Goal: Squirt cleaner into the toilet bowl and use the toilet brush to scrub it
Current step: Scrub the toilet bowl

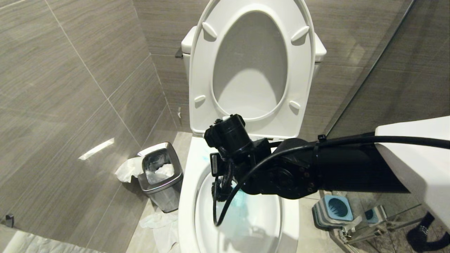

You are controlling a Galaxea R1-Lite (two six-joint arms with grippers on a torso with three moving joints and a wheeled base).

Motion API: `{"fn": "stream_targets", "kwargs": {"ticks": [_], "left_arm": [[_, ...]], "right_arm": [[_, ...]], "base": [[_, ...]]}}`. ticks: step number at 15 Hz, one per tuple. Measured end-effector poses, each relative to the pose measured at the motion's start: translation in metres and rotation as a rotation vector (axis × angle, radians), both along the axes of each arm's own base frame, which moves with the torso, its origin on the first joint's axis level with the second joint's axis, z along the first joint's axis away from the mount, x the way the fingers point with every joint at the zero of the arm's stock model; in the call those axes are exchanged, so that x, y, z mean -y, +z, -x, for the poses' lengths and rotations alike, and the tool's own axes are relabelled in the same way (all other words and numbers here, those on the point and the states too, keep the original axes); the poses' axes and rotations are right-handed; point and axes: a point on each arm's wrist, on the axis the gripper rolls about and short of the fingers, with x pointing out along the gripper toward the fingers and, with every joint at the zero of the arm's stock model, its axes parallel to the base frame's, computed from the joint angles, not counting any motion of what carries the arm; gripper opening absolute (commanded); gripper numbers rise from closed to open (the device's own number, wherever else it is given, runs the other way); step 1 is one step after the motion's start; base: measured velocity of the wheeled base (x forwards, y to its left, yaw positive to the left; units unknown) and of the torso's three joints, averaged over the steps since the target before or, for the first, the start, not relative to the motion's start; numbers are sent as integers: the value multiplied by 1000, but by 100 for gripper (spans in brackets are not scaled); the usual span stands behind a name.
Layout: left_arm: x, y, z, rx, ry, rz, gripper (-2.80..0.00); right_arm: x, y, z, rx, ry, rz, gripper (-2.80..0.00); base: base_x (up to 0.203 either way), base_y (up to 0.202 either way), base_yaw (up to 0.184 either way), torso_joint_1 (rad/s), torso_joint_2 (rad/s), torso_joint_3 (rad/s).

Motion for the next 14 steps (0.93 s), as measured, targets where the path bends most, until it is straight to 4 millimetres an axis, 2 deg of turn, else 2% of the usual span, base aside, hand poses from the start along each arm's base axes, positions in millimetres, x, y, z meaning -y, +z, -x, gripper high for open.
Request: {"fn": "stream_targets", "kwargs": {"ticks": [2,4,9,14], "left_arm": [[0,0,0,0,0,0,-280],[0,0,0,0,0,0,-280],[0,0,0,0,0,0,-280],[0,0,0,0,0,1,-280]], "right_arm": [[9,1,-15,12,-30,9,-280],[19,4,-21,15,-44,26,-280],[37,8,-15,0,-49,48,-280],[31,-24,-24,-34,-36,55,-280]], "base": [[0,0,0,0,0,0],[0,0,0,0,0,0],[0,0,0,0,0,0],[0,0,0,0,0,0]]}}
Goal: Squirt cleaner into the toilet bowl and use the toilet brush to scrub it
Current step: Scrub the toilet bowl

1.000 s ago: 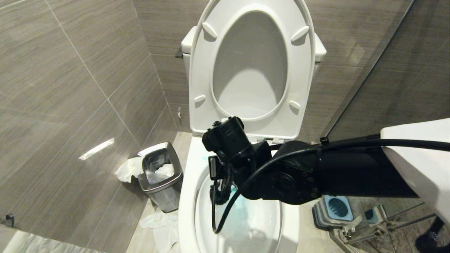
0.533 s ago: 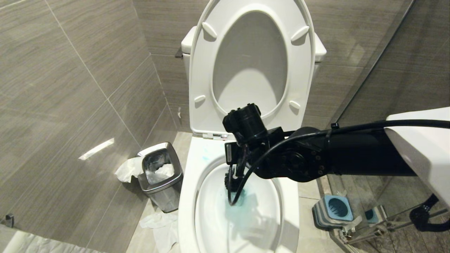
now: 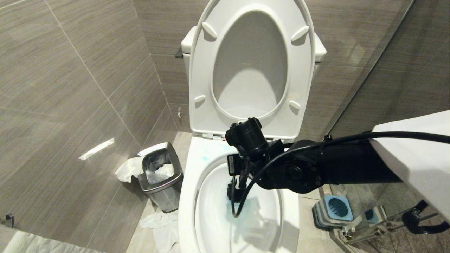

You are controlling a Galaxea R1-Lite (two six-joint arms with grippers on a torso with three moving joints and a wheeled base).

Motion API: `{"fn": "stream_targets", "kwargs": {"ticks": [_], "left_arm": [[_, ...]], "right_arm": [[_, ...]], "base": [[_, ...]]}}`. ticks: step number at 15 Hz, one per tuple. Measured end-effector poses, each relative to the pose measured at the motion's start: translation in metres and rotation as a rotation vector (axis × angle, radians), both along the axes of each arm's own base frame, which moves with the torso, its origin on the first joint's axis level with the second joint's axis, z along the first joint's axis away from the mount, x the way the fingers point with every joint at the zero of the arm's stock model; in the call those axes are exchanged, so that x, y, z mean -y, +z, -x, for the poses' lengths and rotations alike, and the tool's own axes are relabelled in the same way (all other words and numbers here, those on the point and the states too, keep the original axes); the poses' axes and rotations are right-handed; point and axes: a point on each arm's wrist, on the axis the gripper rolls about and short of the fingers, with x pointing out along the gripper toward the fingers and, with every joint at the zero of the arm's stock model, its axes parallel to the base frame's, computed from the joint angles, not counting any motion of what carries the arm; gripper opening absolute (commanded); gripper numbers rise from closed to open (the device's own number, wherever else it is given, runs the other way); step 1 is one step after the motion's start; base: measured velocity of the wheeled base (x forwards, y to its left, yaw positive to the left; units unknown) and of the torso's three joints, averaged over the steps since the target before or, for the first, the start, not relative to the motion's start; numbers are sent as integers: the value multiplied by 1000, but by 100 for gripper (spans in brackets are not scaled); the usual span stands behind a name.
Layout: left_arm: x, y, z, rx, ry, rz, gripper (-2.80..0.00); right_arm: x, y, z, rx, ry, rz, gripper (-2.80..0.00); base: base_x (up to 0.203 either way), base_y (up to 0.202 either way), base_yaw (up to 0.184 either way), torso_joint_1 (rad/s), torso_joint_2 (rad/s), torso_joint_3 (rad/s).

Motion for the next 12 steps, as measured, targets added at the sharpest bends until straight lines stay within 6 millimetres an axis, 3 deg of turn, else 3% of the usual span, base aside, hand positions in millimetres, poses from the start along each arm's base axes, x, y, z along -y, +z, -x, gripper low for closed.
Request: {"fn": "stream_targets", "kwargs": {"ticks": [5,7,10,12], "left_arm": [[0,0,0,0,0,-1,-280],[0,0,0,0,0,0,-280],[0,0,0,0,0,0,-280],[0,0,0,0,0,0,-280]], "right_arm": [[-14,-54,-21,-23,-14,23,-280],[-15,-63,-23,-30,-14,31,-280],[-10,-46,-18,-16,-7,19,-280],[-3,-17,-7,9,2,-4,-280]], "base": [[0,0,0,0,0,0],[0,0,0,0,0,0],[0,0,0,0,0,0],[0,0,0,0,0,0]]}}
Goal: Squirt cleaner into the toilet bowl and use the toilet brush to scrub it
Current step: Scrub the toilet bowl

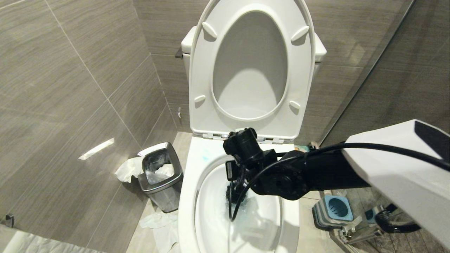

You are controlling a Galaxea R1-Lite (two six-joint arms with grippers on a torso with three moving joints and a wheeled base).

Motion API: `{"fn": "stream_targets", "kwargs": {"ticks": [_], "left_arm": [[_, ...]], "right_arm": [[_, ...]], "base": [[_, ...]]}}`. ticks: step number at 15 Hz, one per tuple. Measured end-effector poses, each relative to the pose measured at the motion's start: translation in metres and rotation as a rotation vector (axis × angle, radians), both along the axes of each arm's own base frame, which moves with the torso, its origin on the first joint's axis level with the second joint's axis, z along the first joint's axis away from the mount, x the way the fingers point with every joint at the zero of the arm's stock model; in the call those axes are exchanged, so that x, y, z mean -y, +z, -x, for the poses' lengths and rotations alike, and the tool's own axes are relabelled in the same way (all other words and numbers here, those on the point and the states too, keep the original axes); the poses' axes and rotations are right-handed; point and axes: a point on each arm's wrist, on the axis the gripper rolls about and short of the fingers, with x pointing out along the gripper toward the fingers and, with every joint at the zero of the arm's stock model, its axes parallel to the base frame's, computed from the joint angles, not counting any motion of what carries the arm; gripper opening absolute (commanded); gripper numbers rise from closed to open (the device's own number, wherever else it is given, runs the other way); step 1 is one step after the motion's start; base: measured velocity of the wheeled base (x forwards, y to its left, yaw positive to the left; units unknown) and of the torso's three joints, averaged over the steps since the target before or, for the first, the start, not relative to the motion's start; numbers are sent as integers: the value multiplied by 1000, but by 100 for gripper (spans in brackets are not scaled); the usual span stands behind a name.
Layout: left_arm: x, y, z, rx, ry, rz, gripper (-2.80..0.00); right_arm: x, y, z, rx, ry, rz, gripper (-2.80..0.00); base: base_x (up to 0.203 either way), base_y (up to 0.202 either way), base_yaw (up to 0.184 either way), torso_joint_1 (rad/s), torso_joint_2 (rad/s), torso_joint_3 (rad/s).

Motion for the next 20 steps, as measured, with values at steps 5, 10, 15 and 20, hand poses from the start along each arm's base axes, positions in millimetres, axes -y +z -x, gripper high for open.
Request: {"fn": "stream_targets", "kwargs": {"ticks": [5,10,15,20], "left_arm": [[0,0,0,0,0,0,-280],[0,0,0,0,0,0,-280],[0,0,0,0,0,0,-280],[0,0,0,0,0,0,-280]], "right_arm": [[38,94,43,61,10,-57,-280],[82,163,92,75,41,-89,-280],[94,184,105,103,69,-140,-280],[95,185,108,65,123,-148,-280]], "base": [[0,0,0,0,0,0],[0,0,0,0,0,0],[0,0,0,0,0,0],[0,0,0,0,0,0]]}}
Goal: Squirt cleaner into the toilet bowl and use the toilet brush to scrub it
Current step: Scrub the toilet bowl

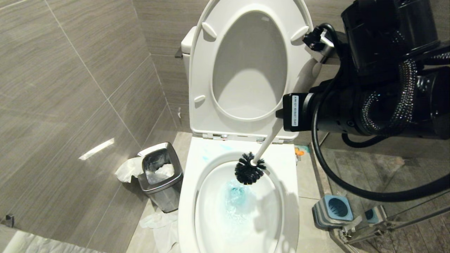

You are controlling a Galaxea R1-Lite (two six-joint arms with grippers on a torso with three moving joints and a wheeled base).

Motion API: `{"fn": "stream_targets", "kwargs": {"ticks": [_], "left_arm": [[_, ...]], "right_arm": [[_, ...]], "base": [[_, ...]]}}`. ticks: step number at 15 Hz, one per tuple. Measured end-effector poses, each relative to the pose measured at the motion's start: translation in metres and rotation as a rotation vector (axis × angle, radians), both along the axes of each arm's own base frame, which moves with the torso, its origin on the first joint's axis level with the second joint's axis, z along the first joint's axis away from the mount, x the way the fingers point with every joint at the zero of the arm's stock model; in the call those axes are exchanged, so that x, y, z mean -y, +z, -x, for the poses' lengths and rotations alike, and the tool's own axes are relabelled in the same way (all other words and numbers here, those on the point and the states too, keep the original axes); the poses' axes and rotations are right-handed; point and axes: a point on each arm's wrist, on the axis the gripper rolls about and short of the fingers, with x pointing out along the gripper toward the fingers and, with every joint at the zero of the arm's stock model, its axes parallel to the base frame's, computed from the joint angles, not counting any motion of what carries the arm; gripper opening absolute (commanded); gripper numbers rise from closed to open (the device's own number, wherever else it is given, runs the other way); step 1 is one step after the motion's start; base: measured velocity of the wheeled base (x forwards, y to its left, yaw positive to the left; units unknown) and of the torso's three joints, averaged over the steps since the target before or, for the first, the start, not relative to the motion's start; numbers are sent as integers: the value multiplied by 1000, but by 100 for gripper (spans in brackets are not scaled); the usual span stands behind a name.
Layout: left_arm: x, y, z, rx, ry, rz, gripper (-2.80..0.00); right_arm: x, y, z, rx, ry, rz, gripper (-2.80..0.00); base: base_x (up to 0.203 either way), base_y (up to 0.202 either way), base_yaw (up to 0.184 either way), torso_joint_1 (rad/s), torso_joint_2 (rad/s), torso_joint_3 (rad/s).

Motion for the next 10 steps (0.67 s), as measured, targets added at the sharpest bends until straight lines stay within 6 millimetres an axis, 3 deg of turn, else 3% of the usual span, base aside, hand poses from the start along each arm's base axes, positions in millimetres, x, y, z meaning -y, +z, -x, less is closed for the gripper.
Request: {"fn": "stream_targets", "kwargs": {"ticks": [10], "left_arm": [[0,0,0,1,0,0,-280]], "right_arm": [[-18,-19,10,-25,11,62,-280]], "base": [[0,0,0,0,0,0]]}}
